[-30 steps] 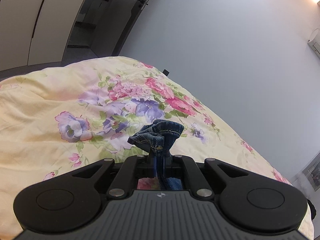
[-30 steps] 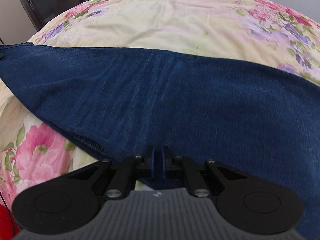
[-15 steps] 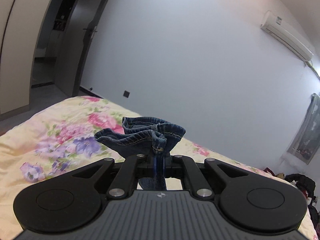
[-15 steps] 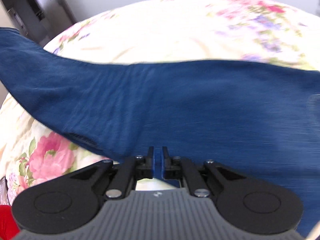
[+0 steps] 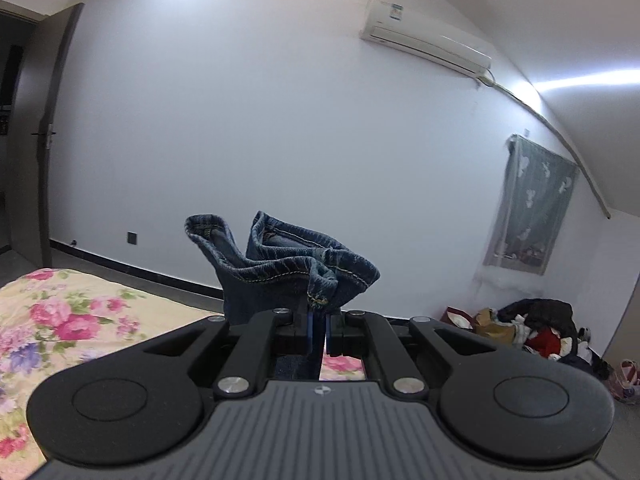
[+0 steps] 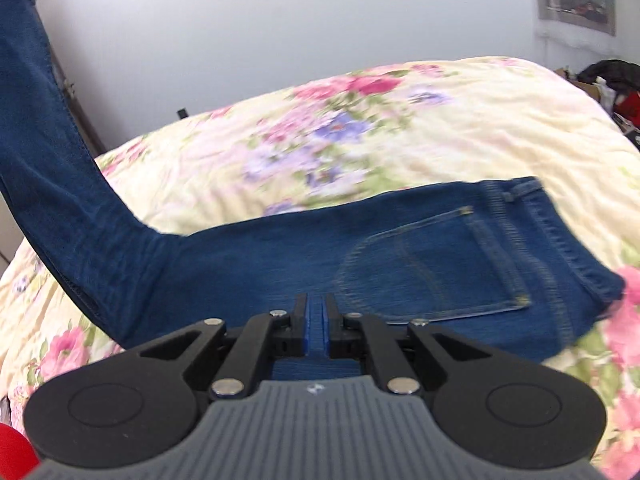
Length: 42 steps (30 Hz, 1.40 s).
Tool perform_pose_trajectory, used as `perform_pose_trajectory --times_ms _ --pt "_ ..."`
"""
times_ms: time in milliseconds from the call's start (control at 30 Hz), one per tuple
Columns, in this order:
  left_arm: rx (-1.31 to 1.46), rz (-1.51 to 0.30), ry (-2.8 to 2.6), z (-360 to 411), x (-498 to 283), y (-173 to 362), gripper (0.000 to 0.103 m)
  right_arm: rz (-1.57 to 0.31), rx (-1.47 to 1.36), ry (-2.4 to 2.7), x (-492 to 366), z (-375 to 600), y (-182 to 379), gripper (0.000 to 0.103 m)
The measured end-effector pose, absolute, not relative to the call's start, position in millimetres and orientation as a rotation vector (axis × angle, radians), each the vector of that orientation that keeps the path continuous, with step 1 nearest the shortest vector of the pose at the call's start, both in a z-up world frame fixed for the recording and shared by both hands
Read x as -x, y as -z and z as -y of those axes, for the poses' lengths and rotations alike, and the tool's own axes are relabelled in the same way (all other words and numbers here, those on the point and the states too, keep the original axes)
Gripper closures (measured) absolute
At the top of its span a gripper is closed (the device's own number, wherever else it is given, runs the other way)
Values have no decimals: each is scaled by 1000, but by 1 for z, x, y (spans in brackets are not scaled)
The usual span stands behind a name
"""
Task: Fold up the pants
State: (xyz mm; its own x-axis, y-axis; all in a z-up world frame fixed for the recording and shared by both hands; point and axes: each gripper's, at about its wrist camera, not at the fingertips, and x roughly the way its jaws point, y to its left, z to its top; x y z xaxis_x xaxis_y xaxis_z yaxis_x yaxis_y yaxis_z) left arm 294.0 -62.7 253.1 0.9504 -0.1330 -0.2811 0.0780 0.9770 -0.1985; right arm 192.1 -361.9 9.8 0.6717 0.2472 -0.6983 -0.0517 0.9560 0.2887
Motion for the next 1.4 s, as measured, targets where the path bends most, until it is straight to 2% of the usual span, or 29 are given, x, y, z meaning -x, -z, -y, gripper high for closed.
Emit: perform_pose_trajectory --times_ms 200,400,533,700,900,967,1000,1067,1233,1300,1367,1400 --pt "184 -415 258 185 -328 -201 98 -813 -299 -76 -180 444 -2 102" --pt "143 -645 392 300 -344 -89 98 -858 -344 -1 -170 500 30 101" --pt "120 -841 505 340 -333 -17 98 -901 -345 19 -168 518 49 101" --pt "79 -996 636 364 -321 31 94 -940 -334 5 -165 522 60 99" --pt "140 -1134 750 355 -327 46 69 -950 -352 -25 -164 513 61 99" --pt "165 -1137 803 348 -326 40 32 -940 -372 -35 -163 510 56 98" --pt "198 -1134 836 343 -325 36 29 -933 -381 -40 -163 507 53 98" --pt "215 -1111 860 334 -322 26 30 -917 -390 -42 -161 503 47 86" --pt "90 -1032 793 300 -318 7 30 -873 -437 -46 -163 497 34 69" --pt "26 -983 736 274 -317 2 30 -853 -505 -24 -167 502 35 68" --pt "-30 -943 663 246 -317 0 30 -835 -601 17 -175 511 39 60" --pt "-54 -926 618 230 -318 0 30 -827 -642 36 -179 515 40 59"
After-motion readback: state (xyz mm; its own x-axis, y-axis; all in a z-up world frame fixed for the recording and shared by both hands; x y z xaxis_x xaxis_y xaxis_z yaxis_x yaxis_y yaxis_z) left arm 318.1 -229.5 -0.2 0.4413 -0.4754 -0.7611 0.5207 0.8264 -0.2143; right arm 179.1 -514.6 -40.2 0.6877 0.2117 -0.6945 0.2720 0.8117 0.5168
